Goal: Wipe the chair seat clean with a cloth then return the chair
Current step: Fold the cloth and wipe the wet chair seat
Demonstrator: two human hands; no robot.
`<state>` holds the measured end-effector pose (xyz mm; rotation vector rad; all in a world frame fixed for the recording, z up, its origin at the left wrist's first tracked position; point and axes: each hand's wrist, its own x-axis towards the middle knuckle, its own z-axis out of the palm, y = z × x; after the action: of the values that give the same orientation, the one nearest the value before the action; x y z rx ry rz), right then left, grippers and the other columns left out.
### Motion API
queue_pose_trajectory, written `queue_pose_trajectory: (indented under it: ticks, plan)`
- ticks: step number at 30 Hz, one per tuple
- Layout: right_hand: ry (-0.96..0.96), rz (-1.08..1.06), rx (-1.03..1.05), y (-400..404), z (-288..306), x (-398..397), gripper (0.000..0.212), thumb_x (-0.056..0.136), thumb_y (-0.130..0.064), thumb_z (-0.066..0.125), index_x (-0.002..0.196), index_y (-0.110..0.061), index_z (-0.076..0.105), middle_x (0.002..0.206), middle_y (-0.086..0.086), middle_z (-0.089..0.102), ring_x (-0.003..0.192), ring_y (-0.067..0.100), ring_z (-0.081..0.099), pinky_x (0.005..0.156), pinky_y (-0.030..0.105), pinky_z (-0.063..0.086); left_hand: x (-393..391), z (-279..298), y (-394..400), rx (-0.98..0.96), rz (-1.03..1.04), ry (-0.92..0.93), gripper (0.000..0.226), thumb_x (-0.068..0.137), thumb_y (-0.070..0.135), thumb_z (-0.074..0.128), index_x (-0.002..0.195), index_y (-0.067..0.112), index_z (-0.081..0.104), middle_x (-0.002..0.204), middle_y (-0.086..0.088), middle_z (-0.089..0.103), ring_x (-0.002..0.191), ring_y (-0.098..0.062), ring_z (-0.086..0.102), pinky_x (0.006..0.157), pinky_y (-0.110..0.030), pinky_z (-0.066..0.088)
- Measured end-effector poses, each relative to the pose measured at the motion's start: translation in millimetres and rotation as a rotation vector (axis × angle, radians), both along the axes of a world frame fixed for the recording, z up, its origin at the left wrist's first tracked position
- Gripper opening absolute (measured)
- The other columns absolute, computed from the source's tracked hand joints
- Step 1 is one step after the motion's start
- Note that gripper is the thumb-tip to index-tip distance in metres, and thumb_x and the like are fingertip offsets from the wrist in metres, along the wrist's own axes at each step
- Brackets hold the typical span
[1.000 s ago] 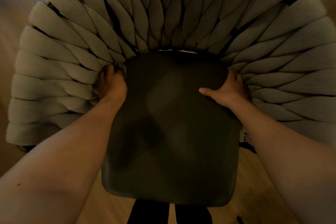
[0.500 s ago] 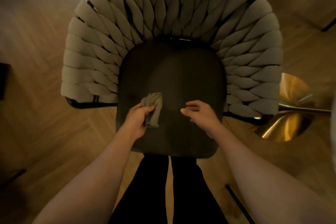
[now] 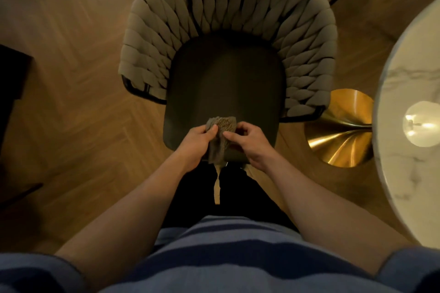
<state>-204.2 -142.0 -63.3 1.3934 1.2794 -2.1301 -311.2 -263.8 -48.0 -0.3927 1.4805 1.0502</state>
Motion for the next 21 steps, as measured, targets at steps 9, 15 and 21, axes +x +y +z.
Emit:
queue_pose_trajectory:
  ticks: [9,15,21]
  plan:
    - [0.067,0.079,-0.016,-53.3,23.2,-17.0,0.018,0.096,-0.001,0.063,0.108,-0.015,0.064,0.118,0.013,0.069,0.112,0.027,0.068,0.100,0.048,0.056,-7.3,21.8,-74.6,-0.091,-0.270,0.935,0.039,0.086,0.027,0.071,0.120,0.024,0.053,0.110,0.006,0.049,0.094,-0.006,0.052,0.079,-0.018,0.046]
    - [0.145,0.060,-0.032,-127.1,23.6,-57.8,0.020,0.097,0.002,0.061,0.113,-0.010,0.064,0.115,0.015,0.069,0.106,0.027,0.069,0.091,0.039,0.059,-56.1,27.6,-146.8,0.009,-0.386,0.550,0.022,0.088,0.033,0.068,0.108,0.026,0.064,0.102,0.006,0.067,0.092,-0.008,0.066,0.081,-0.029,0.057]
    - [0.130,0.026,-0.113,-222.8,30.0,-121.7,0.015,0.099,-0.009,0.060,0.112,-0.016,0.063,0.105,0.006,0.070,0.094,0.022,0.068,0.073,0.032,0.057,-118.4,27.5,-236.0,0.000,-0.176,0.523,0.004,0.092,0.024,0.063,0.092,0.023,0.060,0.092,-0.002,0.066,0.083,-0.017,0.064,0.069,-0.032,0.055]
